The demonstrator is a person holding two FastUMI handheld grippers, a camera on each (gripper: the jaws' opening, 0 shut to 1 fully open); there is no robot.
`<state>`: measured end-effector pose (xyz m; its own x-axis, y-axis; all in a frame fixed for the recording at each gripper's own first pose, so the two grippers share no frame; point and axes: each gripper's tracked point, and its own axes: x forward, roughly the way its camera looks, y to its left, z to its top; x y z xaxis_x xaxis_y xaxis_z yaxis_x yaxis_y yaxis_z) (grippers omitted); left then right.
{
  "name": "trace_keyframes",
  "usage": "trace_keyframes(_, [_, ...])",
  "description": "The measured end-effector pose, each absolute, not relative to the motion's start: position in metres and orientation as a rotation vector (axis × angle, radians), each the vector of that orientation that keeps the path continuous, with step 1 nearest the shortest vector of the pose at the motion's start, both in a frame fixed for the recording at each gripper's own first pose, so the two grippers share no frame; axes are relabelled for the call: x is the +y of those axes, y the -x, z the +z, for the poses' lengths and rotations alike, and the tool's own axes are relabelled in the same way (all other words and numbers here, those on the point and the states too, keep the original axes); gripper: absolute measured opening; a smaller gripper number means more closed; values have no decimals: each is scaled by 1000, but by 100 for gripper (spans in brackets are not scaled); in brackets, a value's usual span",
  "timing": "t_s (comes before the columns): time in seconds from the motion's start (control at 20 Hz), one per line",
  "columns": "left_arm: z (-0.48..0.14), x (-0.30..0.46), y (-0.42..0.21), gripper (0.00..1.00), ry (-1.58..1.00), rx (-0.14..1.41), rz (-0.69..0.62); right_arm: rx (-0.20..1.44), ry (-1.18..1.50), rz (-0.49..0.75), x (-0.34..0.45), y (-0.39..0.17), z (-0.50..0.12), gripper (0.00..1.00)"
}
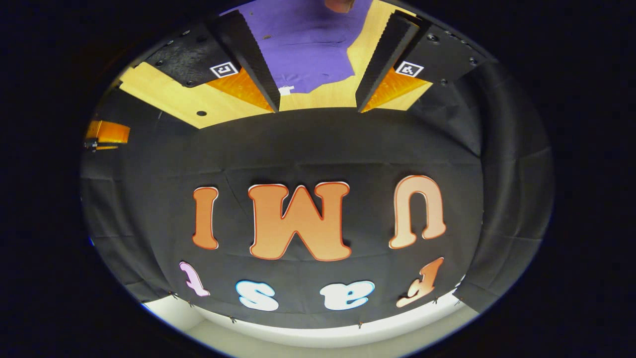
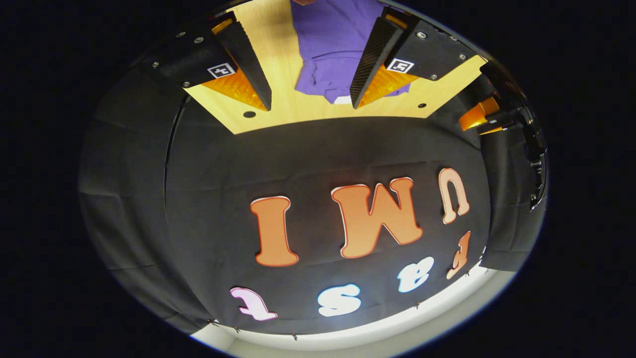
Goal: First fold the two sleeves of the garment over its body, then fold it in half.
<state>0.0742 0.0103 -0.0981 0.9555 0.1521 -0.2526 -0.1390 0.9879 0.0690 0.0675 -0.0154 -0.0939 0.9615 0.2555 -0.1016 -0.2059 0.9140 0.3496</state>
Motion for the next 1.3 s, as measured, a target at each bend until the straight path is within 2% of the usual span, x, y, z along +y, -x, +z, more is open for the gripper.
trace_keyframes(0.15, [-91, 20, -43, 99, -81, 252, 178, 135, -296, 257, -2, -71, -93, 94])
trace_keyframes(0.65, [-178, 51, 28, 98, -65, 506, 176, 477, -227, 291, 10, -27, -201, 95])
trace_keyframes(0.75, [-213, 47, 45, 94, -52, 611, 146, 567, -240, 321, 20, -11, -230, 95])
trace_keyframes(0.8, [-231, 45, 54, 98, -41, 678, 129, 615, -242, 329, 24, -3, -244, 95])
trace_keyframes(0.95, [-273, 43, 80, 99, 1, 843, 97, 748, -241, 333, 31, 20, -282, 95])
trace_keyframes(1.1, [-321, 54, 110, 99, 52, 1022, 121, 896, -226, 365, 37, 51, -317, 95])
trace_keyframes(1.3, [-373, 52, 149, 100, 90, 1248, 103, 1015, -208, 363, 39, 73, -349, 95])
